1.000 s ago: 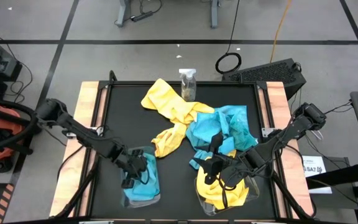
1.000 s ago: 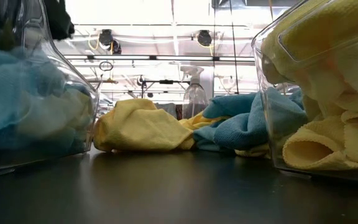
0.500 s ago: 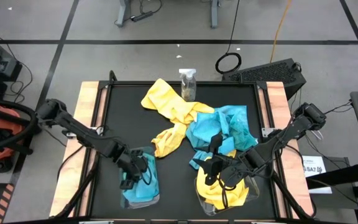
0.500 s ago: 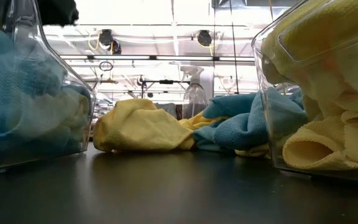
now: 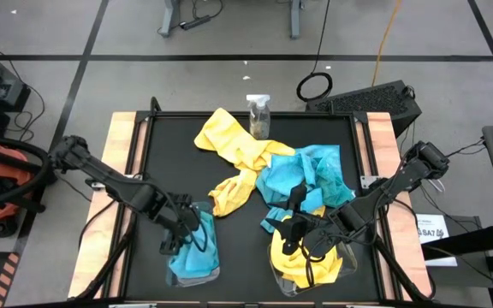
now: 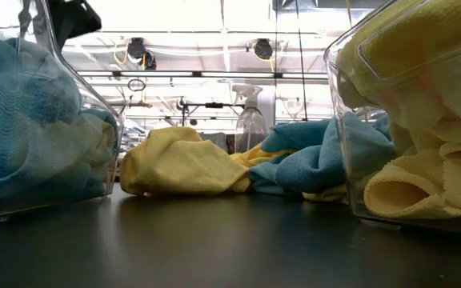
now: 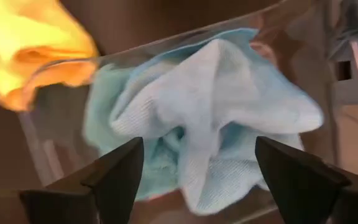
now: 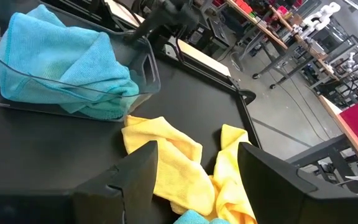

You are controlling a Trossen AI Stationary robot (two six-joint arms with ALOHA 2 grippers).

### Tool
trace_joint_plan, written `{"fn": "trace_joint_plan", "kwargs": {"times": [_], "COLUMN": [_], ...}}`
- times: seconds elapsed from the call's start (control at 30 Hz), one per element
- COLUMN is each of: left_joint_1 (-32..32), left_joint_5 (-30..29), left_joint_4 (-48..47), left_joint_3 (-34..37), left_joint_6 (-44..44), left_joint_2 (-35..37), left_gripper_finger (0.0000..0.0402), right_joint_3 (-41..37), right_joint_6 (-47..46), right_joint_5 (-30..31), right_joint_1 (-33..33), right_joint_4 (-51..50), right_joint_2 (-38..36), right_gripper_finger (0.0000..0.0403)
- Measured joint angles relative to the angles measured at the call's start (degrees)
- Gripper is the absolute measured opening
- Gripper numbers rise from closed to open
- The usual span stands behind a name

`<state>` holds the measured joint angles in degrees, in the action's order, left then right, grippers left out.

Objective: Sort microfiber towel by color & place in baskets
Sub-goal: Put the blue microfiber towel into the left transparent bin

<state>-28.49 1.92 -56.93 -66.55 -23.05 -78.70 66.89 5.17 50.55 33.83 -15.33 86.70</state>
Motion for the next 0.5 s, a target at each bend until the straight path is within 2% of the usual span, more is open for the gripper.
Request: {"fn": "trace_joint_plan", "kwargs": {"times": [0.27, 0.5], "left_joint_1": [-0.2, -0.4], "left_joint_5": [-6.2, -5.1], "left_joint_4": [2.5, 5.3], "left_joint_3": [0.3, 0.6], "left_joint_6": [1.5, 4.7], "left_joint_2": [-0.6, -4.4], "left_gripper_finger": [0.0267, 0.0162], "right_joint_3": [0.0, 0.0], "right_joint_6": [-0.2, -3.8], "right_joint_5": [-1.3, -1.5], "right_joint_1": [0.0, 0.0], "right_joint_4": [-0.4, -4.9], "right_joint_2": [0.0, 0.0], "right_gripper_finger": [0.0215, 0.0215]}}
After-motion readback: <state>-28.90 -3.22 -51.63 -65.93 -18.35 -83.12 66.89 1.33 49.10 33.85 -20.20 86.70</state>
